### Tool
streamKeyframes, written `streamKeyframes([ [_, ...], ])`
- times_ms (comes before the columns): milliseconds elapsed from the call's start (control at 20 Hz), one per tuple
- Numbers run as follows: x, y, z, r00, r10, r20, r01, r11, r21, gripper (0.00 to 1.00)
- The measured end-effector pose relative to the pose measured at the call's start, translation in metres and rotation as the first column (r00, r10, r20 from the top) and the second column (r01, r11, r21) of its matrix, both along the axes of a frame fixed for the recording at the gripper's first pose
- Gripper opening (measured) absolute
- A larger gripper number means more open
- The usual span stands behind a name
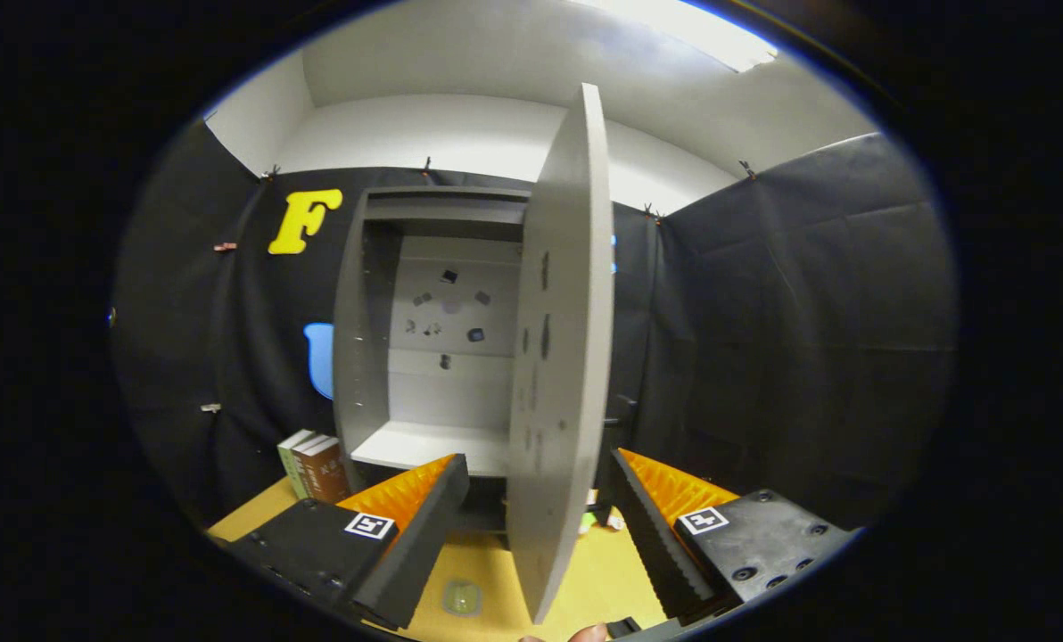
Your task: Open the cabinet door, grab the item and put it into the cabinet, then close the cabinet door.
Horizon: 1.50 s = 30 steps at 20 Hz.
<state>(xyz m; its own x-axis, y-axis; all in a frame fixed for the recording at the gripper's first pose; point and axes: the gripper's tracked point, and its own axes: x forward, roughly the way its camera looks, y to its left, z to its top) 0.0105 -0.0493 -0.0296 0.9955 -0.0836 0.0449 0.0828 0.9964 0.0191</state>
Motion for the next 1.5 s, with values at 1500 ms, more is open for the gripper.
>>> streamKeyframes([
  [1500,0.140,0.081,-0.522,0.594,0.134,-0.793,-0.046,0.990,0.133,0.93],
])
